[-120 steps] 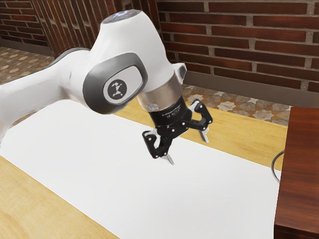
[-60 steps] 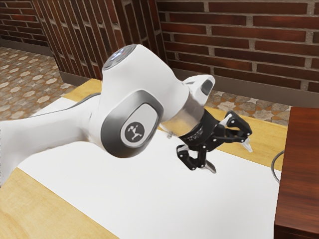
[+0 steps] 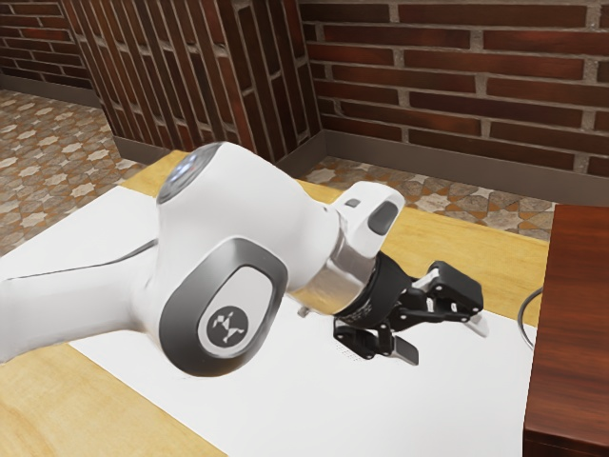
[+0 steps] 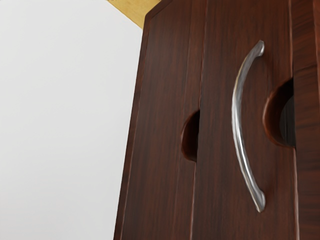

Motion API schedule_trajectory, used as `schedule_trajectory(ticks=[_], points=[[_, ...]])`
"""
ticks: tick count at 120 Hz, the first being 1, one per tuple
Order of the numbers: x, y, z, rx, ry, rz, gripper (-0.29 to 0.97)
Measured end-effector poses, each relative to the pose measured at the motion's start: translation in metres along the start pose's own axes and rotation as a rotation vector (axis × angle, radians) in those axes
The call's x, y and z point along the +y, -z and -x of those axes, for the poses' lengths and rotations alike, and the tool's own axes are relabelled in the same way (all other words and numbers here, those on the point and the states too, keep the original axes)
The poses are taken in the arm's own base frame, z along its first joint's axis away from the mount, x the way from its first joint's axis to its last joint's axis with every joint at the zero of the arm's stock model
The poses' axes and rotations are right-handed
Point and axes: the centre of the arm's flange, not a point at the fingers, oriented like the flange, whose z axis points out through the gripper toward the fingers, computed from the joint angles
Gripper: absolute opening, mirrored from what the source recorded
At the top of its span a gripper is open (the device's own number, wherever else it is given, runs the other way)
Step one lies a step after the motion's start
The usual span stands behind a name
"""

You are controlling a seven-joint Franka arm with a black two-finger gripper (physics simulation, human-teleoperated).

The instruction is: Pull the drawer handle with one arm to open the drawer

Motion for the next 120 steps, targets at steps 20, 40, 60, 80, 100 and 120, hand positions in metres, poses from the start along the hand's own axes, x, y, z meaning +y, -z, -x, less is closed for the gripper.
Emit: schedule_trajectory(ticks=[20, 40, 60, 80, 100, 120], points=[[0.005, -0.018, -0.013, 0.001, -0.03, -0.006, 0.66], [0.003, -0.027, -0.036, 0.017, -0.039, -0.011, 0.66], [0.006, -0.033, -0.046, 0.023, -0.062, -0.01, 0.66], [0.015, -0.037, -0.05, 0.024, -0.092, -0.001, 0.66], [0.015, -0.042, -0.052, 0.021, -0.111, -0.003, 0.66], [0.013, -0.05, -0.052, 0.013, -0.127, -0.011, 0.66]])
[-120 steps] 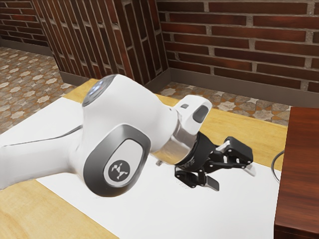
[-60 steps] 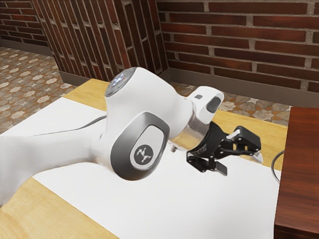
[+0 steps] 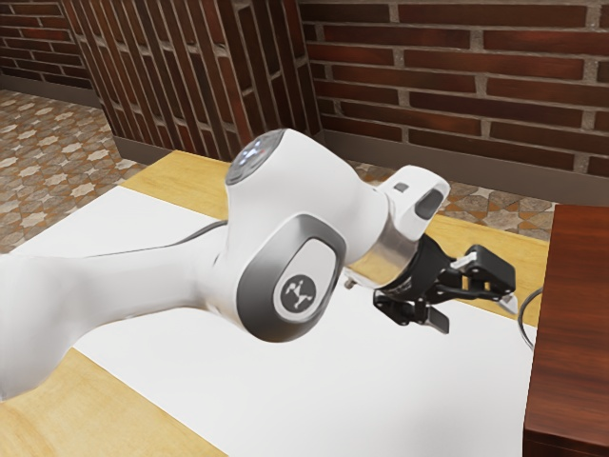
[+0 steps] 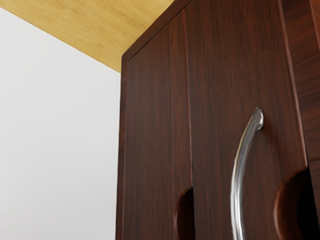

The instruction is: Pull the drawer handle with one arm to open the drawer

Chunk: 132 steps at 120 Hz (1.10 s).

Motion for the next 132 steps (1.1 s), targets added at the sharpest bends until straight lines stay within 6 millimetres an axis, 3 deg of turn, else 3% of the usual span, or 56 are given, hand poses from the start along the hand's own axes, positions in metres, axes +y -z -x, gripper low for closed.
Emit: schedule_trajectory(ticks=[75, 107, 132], points=[[0.008, -0.02, -0.007, -0.011, -0.042, 0.0, 0.66], [0.008, -0.021, -0.004, -0.015, -0.053, -0.002, 0.47], [0.016, -0.024, 0.005, -0.025, -0.076, 0.002, 0.39]])
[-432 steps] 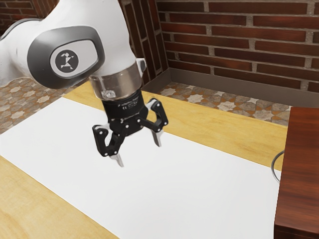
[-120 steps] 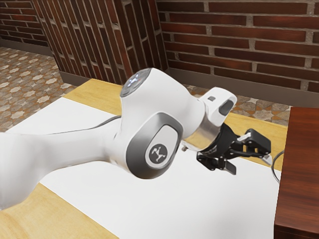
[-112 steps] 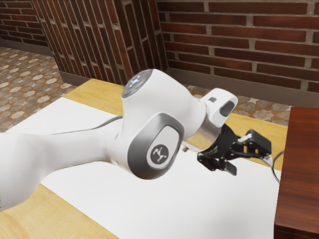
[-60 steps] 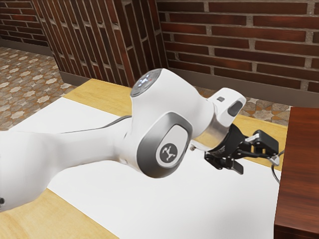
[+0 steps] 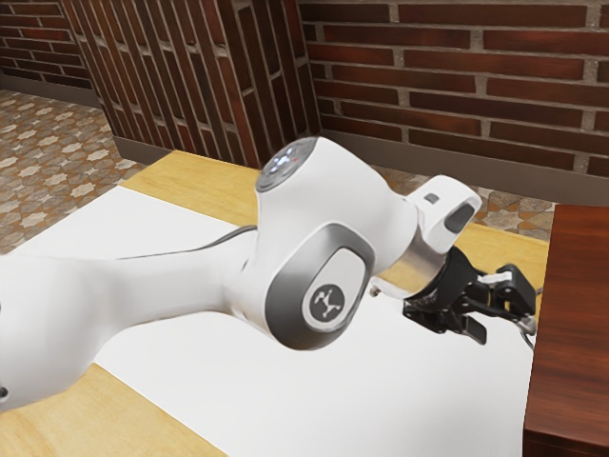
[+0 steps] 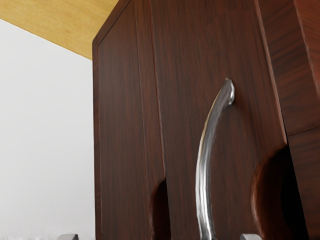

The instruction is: Pull the drawer handle with one arm to open the drawer

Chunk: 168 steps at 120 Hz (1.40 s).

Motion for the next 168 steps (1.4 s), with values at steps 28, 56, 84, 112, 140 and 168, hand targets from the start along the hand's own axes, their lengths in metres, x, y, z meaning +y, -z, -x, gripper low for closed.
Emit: schedule_trajectory(ticks=[28, 56, 84, 112, 140, 168], points=[[-0.004, 0.003, 0.0, 0.005, -0.001, -0.007, 0.32], [-0.016, 0.009, 0.0, 0.008, 0.013, -0.019, 0.29], [-0.026, 0.016, 0.0, 0.014, 0.025, -0.027, 0.28], [-0.035, 0.022, 0.0, 0.021, 0.028, -0.038, 0.28], [-0.035, 0.026, -0.002, 0.03, 0.015, -0.044, 0.28], [-0.047, 0.032, -0.007, 0.042, 0.022, -0.062, 0.28]])
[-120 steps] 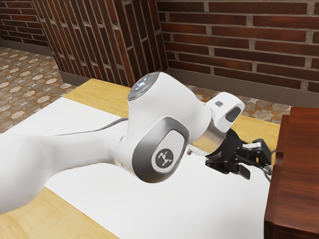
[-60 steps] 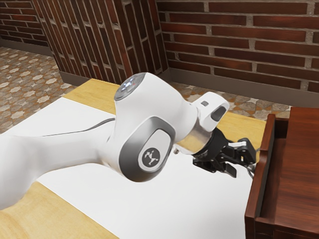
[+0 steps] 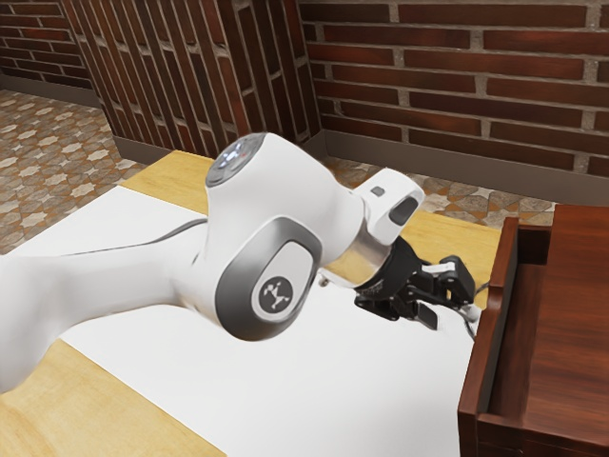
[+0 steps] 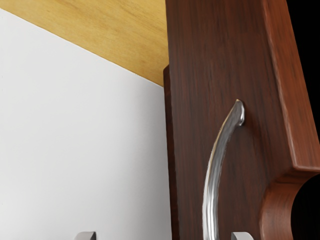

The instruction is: Pull the drawer handle with one arm to open the drawer

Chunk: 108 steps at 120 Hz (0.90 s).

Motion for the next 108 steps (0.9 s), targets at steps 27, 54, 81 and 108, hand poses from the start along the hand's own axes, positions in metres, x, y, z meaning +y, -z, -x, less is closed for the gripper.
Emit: schedule_trajectory(ticks=[27, 54, 81, 108], points=[[-0.018, 0.004, -0.011, 0.014, 0.026, -0.018, 0.28], [-0.033, 0.006, -0.021, 0.023, 0.047, -0.037, 0.28], [-0.035, 0.006, -0.022, 0.024, 0.042, -0.044, 0.28], [-0.038, 0.01, -0.024, 0.026, 0.037, -0.055, 0.28]])
